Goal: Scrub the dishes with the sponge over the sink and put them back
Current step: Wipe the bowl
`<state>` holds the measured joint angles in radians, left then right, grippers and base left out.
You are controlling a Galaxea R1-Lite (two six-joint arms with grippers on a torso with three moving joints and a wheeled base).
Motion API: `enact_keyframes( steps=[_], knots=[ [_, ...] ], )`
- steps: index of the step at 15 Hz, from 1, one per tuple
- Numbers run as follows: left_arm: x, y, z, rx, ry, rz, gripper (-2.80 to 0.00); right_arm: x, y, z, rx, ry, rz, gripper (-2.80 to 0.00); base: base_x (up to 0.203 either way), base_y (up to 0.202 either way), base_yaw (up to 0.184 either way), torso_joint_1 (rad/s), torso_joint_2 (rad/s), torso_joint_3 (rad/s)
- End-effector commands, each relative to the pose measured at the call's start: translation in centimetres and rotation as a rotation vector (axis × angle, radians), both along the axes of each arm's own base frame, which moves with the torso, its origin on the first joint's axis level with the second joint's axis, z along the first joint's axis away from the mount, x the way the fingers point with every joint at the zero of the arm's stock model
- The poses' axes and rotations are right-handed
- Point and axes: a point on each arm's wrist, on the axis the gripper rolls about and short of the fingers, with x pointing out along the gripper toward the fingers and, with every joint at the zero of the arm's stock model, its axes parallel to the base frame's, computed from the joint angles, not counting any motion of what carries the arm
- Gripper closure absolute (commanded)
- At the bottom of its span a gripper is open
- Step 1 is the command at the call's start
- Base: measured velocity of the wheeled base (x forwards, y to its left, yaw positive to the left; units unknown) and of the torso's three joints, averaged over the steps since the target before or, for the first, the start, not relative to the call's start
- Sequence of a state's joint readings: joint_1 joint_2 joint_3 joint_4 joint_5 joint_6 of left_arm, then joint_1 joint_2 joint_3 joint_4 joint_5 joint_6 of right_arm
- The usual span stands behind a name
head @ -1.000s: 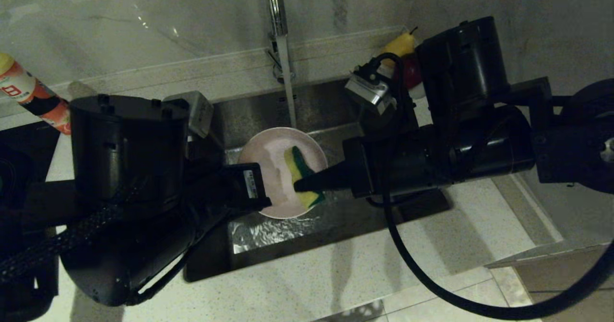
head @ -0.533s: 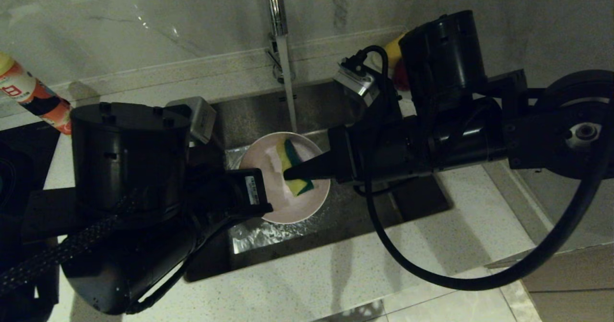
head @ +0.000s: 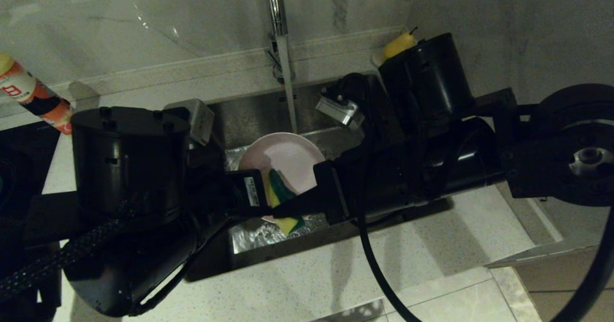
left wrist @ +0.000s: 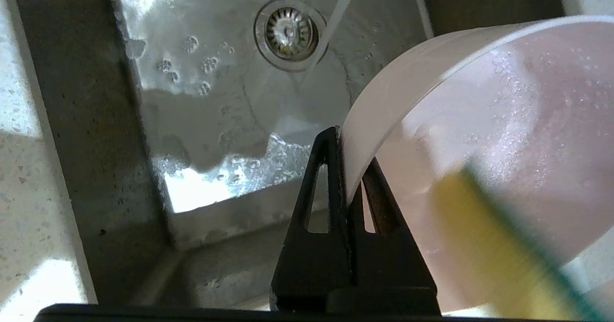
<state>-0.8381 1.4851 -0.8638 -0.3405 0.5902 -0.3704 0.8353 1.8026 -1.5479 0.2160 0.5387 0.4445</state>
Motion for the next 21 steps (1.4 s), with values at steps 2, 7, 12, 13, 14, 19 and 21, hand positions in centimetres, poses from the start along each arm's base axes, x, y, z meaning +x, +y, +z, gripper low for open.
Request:
enact_keyframes(
  steps=[2, 7, 12, 13, 14, 19, 21],
  knots=[
    [-0.1, 0.1, 0.3, -0.019, -0.015, 0.005, 0.00, 0.0, 0.5, -0.7, -0.013, 0.015, 0.012, 0.00, 0.000, 0.000, 0.000, 0.000, 0.00, 0.000],
    [-0.5, 0.6, 0.9, -0.030, -0.032, 0.006, 0.00, 0.2, -0.4, 0.0, -0.001, 0.004, -0.014, 0.00, 0.000, 0.000, 0.000, 0.000, 0.00, 0.000],
    [-0.6, 0.7, 0.9, -0.032, -0.031, 0.005, 0.00, 0.4, -1.6, 0.8, 0.014, -0.012, -0.044, 0.00, 0.000, 0.000, 0.000, 0.000, 0.00, 0.000],
    [-0.6, 0.7, 0.9, -0.029, -0.030, 0.005, 0.00, 0.5, -1.8, 0.9, 0.016, -0.014, -0.049, 0.00, 0.000, 0.000, 0.000, 0.000, 0.00, 0.000],
    [-0.6, 0.7, 0.9, -0.028, -0.029, 0.005, 0.00, 0.6, -2.0, 1.0, 0.019, -0.017, -0.056, 0.00, 0.000, 0.000, 0.000, 0.000, 0.00, 0.000],
    [-0.6, 0.7, 0.8, -0.025, -0.023, 0.006, 0.00, 0.2, -2.7, 2.1, 0.032, -0.032, -0.064, 0.00, 0.000, 0.000, 0.000, 0.000, 0.00, 0.000],
    [-0.6, 0.7, 0.4, -0.017, -0.017, 0.005, 0.00, 0.2, -2.8, 2.8, 0.048, -0.055, -0.073, 0.00, 0.000, 0.000, 0.000, 0.000, 0.00, 0.000]
  ],
)
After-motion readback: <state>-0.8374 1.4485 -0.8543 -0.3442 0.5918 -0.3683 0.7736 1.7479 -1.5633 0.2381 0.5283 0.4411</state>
